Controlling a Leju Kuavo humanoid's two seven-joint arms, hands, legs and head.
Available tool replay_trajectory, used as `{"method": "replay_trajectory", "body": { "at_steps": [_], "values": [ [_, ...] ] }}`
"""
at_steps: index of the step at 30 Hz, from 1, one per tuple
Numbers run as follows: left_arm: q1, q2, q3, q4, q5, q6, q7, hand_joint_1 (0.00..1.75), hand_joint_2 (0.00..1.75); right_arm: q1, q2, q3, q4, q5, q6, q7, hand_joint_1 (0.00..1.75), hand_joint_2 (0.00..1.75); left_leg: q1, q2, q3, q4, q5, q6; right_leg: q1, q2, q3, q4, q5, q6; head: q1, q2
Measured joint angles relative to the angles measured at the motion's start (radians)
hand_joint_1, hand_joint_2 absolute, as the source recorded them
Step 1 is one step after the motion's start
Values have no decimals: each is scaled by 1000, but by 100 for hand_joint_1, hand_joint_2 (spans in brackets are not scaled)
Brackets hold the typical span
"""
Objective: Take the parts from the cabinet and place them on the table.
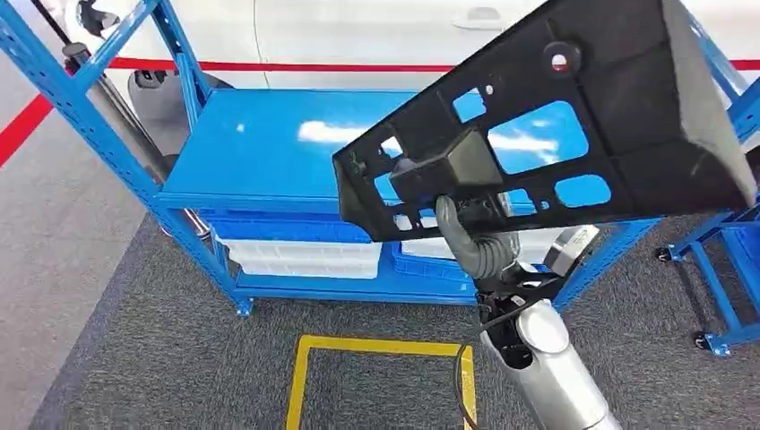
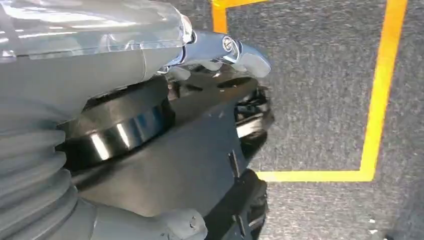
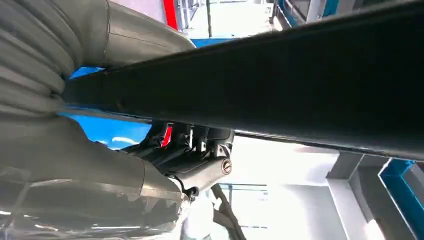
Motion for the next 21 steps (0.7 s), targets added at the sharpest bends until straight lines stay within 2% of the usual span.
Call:
{"method": "replay_trajectory", "body": {
  "at_steps": [1, 3, 4, 5, 7, 8, 9, 10, 11, 12, 13, 14, 15, 16, 17, 18, 19, 20, 21],
  "values": [
    [1, 1, -1, 0, 0, 0, 0, 0, 175, 3, 0, 0, 0, 1, 0, -2, 175, 175, 0, 0, 34, -31, 35, 1, 0, 0, -14, 3, 8, 2, 0, 0],
    [1, 2, -2, 0, 0, 0, 0, 0, 175, 5, 0, 0, 0, 4, 0, -5, 175, 175, 0, 0, 141, -177, 92, 7, 0, 1, -34, 7, 22, 8, 0, 0],
    [0, 2, -5, 0, 0, 0, 0, 0, 175, 5, 0, 0, -1, 5, 0, -6, 175, 175, 0, -2, 199, -266, 80, 14, 0, 1, -39, 10, 30, 12, -1, 0],
    [-1, 2, -6, 0, -1, 0, 0, 0, 175, 5, 0, 0, -2, 5, -1, -6, 175, 175, -7, -3, 231, -321, 61, 19, 4, 2, -45, 10, 36, 19, 0, 0],
    [1, 2, -7, 0, 0, 0, 0, 0, 175, 6, 0, 0, -2, 6, -1, -6, 175, 175, -10, -4, 215, -316, 72, 28, 1, -1, -42, 5, 52, 32, 0, 0],
    [2, 2, -8, 0, -1, 0, 0, 0, 175, 6, 1, 0, -3, 6, -1, -7, 175, 175, -12, -4, 211, -314, 78, 36, 0, -1, -42, 0, 61, 39, 2, 0],
    [4, 2, -8, 0, -1, 1, 0, 0, 175, 7, 1, 0, -3, 6, -1, -7, 175, 175, -6, -2, 207, -326, 93, 45, 6, 0, -42, -3, 69, 48, 1, 0],
    [3, 2, -8, 1, -1, 1, 0, 0, 175, 7, 1, 0, -3, 6, -1, -7, 175, 175, -3, 4, 206, -330, 108, 52, -1, 7, -54, 12, 39, 49, 0, 0],
    [0, 3, -9, 1, -1, 1, 0, 0, 175, 5, 1, 0, -3, 6, -1, -7, 175, 175, -2, 5, 191, -331, 118, 61, -1, 7, -71, 54, -17, 51, 3, 0],
    [-2, 3, -9, 1, 0, 2, 0, 0, 175, 5, 1, 0, -3, 7, -1, -7, 175, 175, -3, 5, 176, -329, 130, 64, -1, 7, -93, 124, -81, 51, 4, 0],
    [-1, 3, -9, 1, -1, 2, 0, 0, 175, 6, 1, 0, -2, 7, -1, -7, 175, 175, -4, 5, 162, -328, 140, 65, -1, 7, -113, 197, -127, 53, 5, 0],
    [1, 3, -9, 1, -1, 2, 1, 0, 175, 7, 1, 0, -2, 8, -1, -7, 175, 175, -5, 5, 147, -327, 150, 65, -2, 7, -128, 264, -158, 55, 4, 0],
    [2, 3, -9, 1, -1, 2, 1, 0, 175, 7, 1, 0, -2, 8, -1, -7, 175, 175, -6, 6, 131, -325, 160, 64, -2, 7, -129, 300, -158, 56, 4, 0],
    [2, 3, -9, 1, -1, 2, 1, 0, 175, 7, 1, 0, -2, 7, -1, -7, 175, 175, -6, 6, 117, -321, 168, 62, -2, 7, -110, 290, -134, 57, 4, 0],
    [2, 3, -9, 1, -1, 2, 1, 0, 175, 6, 1, 0, -2, 7, -1, -7, 175, 175, -5, 6, 102, -314, 175, 61, -3, 7, -69, 243, -97, 56, 5, 0],
    [1, 3, -10, 1, -1, 2, 1, 0, 175, 3, 1, 0, 0, 5, -2, -6, 175, 175, -5, 6, 89, -307, 180, 58, -4, 6, -10, 166, -63, 54, 5, 0],
    [1, 3, -10, 1, -1, 2, 1, 0, 175, -1, 1, 0, 0, 4, -2, -5, 175, 175, -4, 5, 77, -299, 184, 54, -4, 6, 51, 81, -50, 51, 5, 0],
    [0, 3, -10, 1, -1, 2, 1, 0, 175, -9, 1, 0, 0, 3, -2, -5, 175, 175, -7, 5, 64, -293, 189, 47, -2, 6, 91, 13, -91, 46, 5, 0],
    [0, 3, -10, 1, -1, 2, 1, 0, 175, -12, 3, 0, 0, 3, -1, -5, 175, 175, -8, 5, 64, -291, 194, 42, 6, 8, 85, 14, -79, 39, 1, 0]
  ]
}}
